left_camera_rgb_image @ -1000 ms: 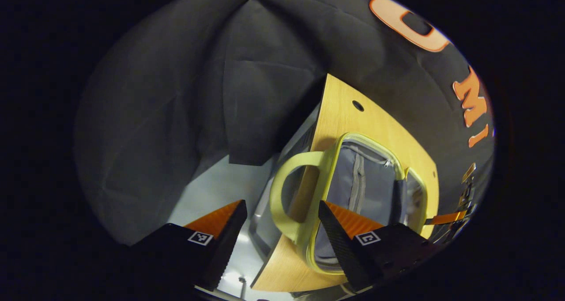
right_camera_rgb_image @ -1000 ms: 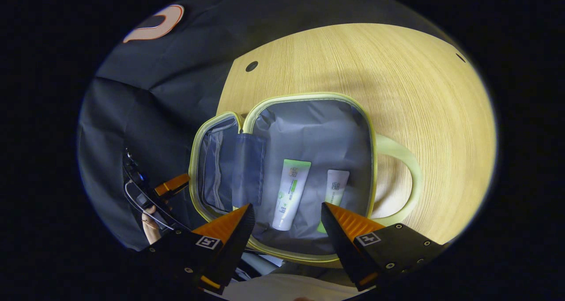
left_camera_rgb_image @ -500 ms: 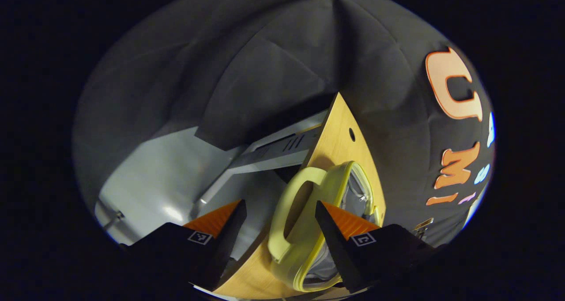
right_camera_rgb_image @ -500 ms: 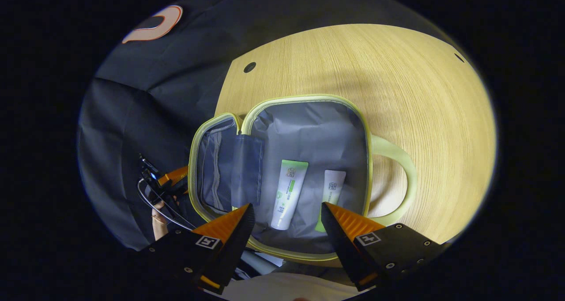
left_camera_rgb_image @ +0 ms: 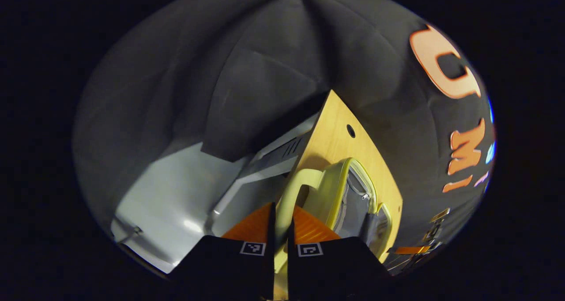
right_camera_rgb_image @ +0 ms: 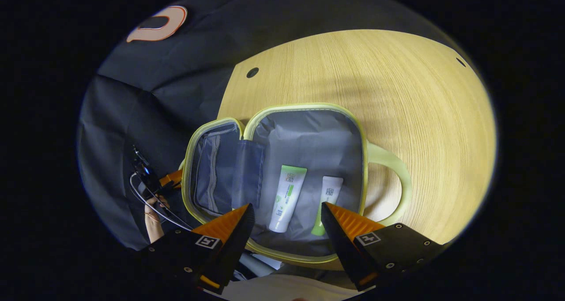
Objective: First open the suitcase, pack the skin care products into it, and then close the suitcase.
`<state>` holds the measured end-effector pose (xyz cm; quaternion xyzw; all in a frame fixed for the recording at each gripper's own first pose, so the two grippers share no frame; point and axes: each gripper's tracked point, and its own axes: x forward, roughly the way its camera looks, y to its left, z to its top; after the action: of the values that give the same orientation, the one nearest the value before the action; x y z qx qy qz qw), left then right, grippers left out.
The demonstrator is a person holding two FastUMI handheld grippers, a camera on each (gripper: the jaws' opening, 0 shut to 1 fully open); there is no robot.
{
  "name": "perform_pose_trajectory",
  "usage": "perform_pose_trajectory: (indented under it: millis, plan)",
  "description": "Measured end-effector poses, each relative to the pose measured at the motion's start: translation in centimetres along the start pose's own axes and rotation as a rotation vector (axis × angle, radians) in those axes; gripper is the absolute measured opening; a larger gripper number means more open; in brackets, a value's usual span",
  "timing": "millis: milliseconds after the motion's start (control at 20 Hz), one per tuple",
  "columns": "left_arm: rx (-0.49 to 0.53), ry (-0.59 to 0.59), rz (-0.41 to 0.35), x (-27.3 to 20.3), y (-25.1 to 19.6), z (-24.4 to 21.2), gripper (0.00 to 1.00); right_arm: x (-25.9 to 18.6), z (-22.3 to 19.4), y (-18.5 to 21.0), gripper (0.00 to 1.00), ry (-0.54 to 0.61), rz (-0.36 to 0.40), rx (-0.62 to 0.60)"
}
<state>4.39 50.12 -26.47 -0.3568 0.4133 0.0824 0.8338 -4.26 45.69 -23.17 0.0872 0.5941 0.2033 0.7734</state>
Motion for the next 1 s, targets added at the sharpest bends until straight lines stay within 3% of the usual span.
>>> perform_pose_trajectory:
  millis: [450,700,1000]
  plan:
    - [0.608,-0.107,0.208,-8.0,-11.8,3.1,0.11,-3.4,2.8,-1.4,0.96,-0.145,0.038,-0.119]
    - [0.716,-0.155,0.238,-12.0,-19.3,1.6,0.11,-6.9,5.0,-3.6,0.96,-0.240,0.051,-0.208]
    - [0.788,-0.172,0.274,-13.1,-26.7,-2.8,0.12,-11.0,5.6,-8.0,0.96,-0.303,0.078,-0.260]
